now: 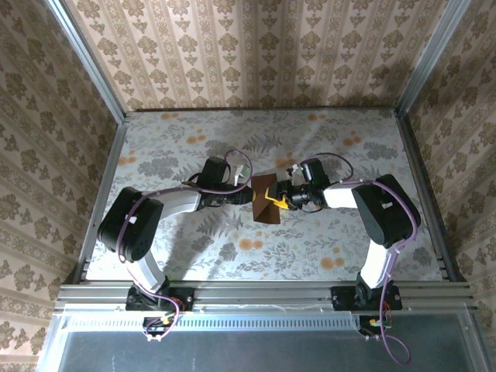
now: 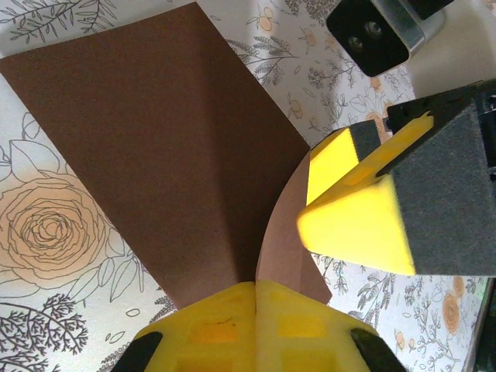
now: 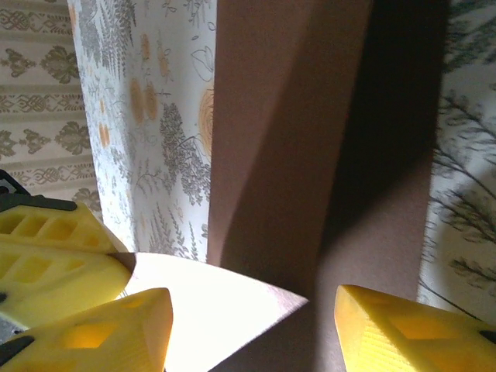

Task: Fold a paper plane with a square sheet of paper (fold left side to right side)

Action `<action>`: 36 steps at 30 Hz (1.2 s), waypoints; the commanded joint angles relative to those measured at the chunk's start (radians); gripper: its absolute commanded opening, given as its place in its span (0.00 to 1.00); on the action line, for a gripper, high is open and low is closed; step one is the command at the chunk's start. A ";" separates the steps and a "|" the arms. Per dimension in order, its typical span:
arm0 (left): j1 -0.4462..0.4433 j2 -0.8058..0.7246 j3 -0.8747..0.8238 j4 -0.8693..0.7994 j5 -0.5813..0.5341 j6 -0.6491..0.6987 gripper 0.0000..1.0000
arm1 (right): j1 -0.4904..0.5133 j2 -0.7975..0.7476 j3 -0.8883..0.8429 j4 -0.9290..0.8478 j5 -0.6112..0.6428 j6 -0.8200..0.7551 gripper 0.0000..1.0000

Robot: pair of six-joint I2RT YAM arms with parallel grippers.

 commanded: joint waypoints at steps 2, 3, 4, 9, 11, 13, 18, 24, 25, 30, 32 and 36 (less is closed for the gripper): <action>0.010 0.035 -0.015 0.021 0.006 -0.010 0.06 | 0.016 0.025 0.034 0.047 -0.026 0.019 0.56; 0.010 0.046 -0.015 0.022 0.001 -0.009 0.07 | 0.019 0.028 0.036 0.049 -0.024 0.021 0.55; 0.010 0.054 -0.016 0.022 -0.005 -0.010 0.07 | 0.021 0.032 0.036 0.051 -0.023 0.021 0.54; 0.011 0.080 -0.020 0.022 -0.031 -0.003 0.15 | 0.033 0.049 0.038 0.044 -0.005 0.012 0.47; 0.013 0.084 -0.021 0.013 -0.043 0.003 0.20 | 0.037 0.054 0.038 0.039 0.003 0.007 0.45; 0.014 0.081 -0.020 0.001 -0.053 0.010 0.22 | 0.041 0.058 0.038 0.031 0.010 -0.001 0.41; 0.017 0.023 -0.034 0.009 -0.050 0.018 0.35 | 0.042 0.029 0.027 0.037 0.040 -0.021 0.21; 0.028 -0.127 -0.071 0.036 -0.052 0.010 0.49 | 0.040 -0.113 0.022 0.009 0.088 -0.103 0.04; 0.031 -0.159 -0.082 0.051 -0.052 0.006 0.51 | 0.037 -0.141 0.019 0.007 0.095 -0.117 0.03; 0.058 -0.356 -0.161 0.163 -0.050 -0.031 0.62 | 0.014 -0.316 -0.028 0.058 0.117 -0.150 0.03; 0.069 -0.431 -0.191 0.206 -0.052 -0.046 0.67 | 0.001 -0.380 -0.050 0.100 0.118 -0.143 0.03; 0.088 -0.554 -0.242 0.316 -0.030 -0.094 0.82 | -0.009 -0.499 -0.072 0.184 0.097 -0.127 0.04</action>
